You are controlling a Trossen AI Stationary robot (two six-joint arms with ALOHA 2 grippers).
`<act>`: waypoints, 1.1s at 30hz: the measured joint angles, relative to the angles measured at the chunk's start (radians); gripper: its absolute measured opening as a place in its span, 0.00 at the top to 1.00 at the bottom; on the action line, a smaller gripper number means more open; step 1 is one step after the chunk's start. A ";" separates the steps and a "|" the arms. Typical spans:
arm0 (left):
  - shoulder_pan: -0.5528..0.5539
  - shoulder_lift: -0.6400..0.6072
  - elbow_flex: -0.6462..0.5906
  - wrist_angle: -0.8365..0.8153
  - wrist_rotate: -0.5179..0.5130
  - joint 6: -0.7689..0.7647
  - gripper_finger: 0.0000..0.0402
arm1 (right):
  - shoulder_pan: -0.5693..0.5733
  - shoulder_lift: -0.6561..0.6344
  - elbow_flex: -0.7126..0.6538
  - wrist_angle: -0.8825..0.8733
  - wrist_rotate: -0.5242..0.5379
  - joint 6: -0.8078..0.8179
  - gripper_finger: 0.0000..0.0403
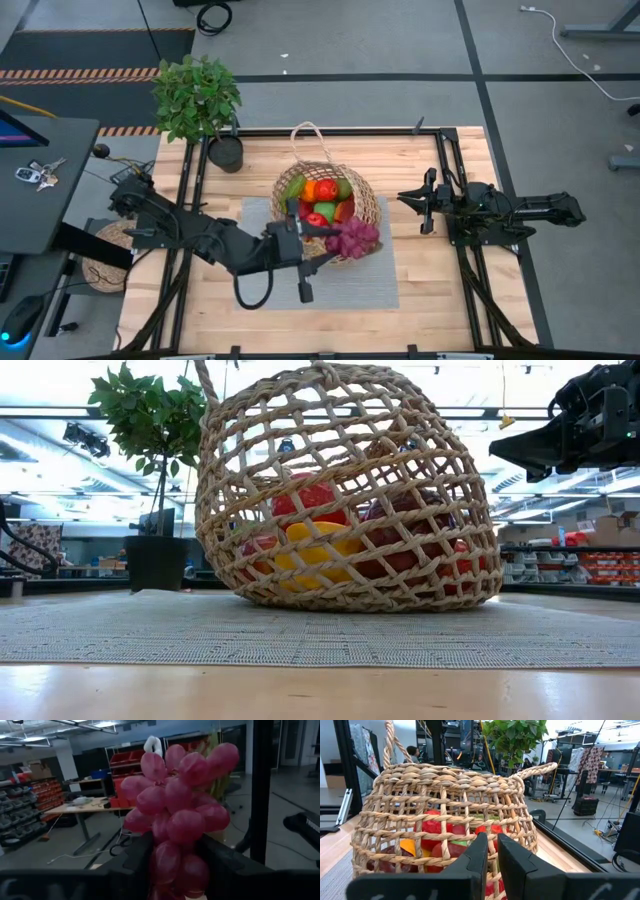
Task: Build produce basket
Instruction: Put the grapes into the basket
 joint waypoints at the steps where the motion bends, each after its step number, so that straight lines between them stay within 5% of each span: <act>1: 0.000 0.000 0.000 0.006 0.000 -0.002 0.65 | 0.000 0.000 0.000 0.000 0.000 0.000 0.88; 10: 0.000 0.000 0.000 -0.006 0.000 0.066 0.65 | 0.000 0.000 0.000 0.000 0.000 0.000 0.88; 23: 0.004 0.001 0.000 -0.044 -0.017 1.047 0.65 | 0.000 0.000 0.000 0.000 0.000 0.000 0.88; 33: 0.051 0.001 0.000 -0.063 -0.019 1.522 0.66 | 0.000 0.000 0.000 0.000 0.000 0.000 0.88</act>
